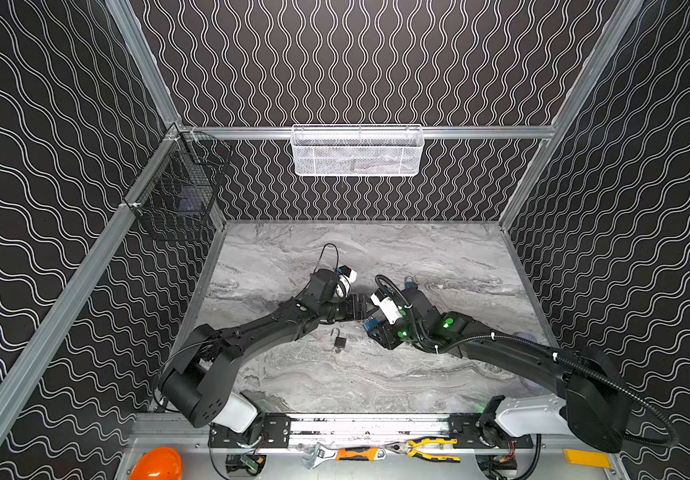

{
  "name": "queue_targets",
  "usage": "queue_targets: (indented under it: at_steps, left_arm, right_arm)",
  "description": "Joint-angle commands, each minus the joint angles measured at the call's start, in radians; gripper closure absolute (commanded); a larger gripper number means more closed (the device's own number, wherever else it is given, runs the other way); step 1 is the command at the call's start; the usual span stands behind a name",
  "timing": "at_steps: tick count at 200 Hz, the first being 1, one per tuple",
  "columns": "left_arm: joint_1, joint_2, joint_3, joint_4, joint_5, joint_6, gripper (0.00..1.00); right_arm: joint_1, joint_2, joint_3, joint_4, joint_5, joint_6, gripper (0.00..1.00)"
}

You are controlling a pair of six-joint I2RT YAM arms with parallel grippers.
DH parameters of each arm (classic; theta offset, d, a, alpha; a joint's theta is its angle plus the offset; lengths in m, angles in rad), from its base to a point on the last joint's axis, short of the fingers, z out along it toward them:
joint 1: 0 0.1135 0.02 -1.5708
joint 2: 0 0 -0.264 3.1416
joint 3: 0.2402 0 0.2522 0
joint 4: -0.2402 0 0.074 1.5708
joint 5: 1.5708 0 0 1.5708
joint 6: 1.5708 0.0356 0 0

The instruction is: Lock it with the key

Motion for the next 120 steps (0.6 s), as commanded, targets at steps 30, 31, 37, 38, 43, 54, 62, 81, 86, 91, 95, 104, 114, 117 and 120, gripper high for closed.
queue_targets:
  at_steps: [30, 31, 37, 38, 43, 54, 62, 81, 86, 91, 95, 104, 114, 117, 120]
  left_arm:
    - [-0.001, -0.032, -0.022, 0.023, -0.02, 0.036, 0.22]
    - [-0.001, -0.032, -0.022, 0.021, -0.022, 0.037, 0.22]
    - [0.0, -0.03, -0.02, 0.019, -0.034, 0.04, 0.2]
    - [0.0, -0.03, -0.02, 0.019, -0.035, 0.041, 0.2]
    - [0.001, -0.027, -0.02, 0.02, -0.037, 0.044, 0.2]
    - [-0.001, -0.016, -0.014, 0.025, -0.044, 0.045, 0.2]
    - [-0.001, -0.004, -0.008, 0.036, -0.04, 0.045, 0.2]
    - [0.001, 0.015, 0.004, 0.067, -0.021, 0.033, 0.21]
    - [-0.001, 0.017, 0.005, 0.073, -0.015, 0.029, 0.21]
    - [0.0, 0.016, 0.006, 0.076, -0.013, 0.028, 0.22]
    - [0.001, 0.014, 0.006, 0.074, -0.011, 0.027, 0.22]
    - [-0.001, 0.009, 0.005, 0.073, -0.013, 0.027, 0.22]
    - [0.0, 0.0, 0.003, 0.065, -0.018, 0.029, 0.22]
    - [0.0, -0.002, 0.003, 0.062, -0.019, 0.032, 0.22]
    - [0.001, -0.004, 0.0, 0.062, -0.02, 0.033, 0.22]
  right_arm:
    - [-0.001, 0.002, 0.023, 0.055, -0.035, 0.0, 0.82]
    - [-0.001, 0.002, 0.024, 0.056, -0.036, 0.0, 0.82]
    - [-0.001, -0.003, 0.025, 0.057, -0.041, 0.002, 0.82]
    - [-0.001, -0.004, 0.025, 0.057, -0.042, 0.002, 0.82]
    - [-0.001, -0.007, 0.024, 0.059, -0.045, 0.005, 0.82]
    - [-0.001, -0.013, 0.024, 0.062, -0.049, 0.007, 0.82]
    - [-0.001, -0.014, 0.027, 0.058, -0.049, 0.008, 0.82]
    - [-0.001, -0.013, 0.03, 0.052, -0.046, 0.009, 0.82]
    - [0.0, -0.014, 0.028, 0.053, -0.046, 0.01, 0.82]
    - [-0.001, -0.015, 0.026, 0.053, -0.046, 0.011, 0.82]
    - [-0.001, -0.017, 0.026, 0.053, -0.044, 0.012, 0.82]
    - [0.0, -0.018, 0.024, 0.053, -0.047, 0.015, 0.82]
    - [0.0, -0.021, 0.021, 0.056, -0.053, 0.018, 0.82]
    - [-0.001, -0.023, 0.02, 0.056, -0.054, 0.019, 0.82]
    - [-0.001, -0.024, 0.02, 0.057, -0.057, 0.018, 0.82]
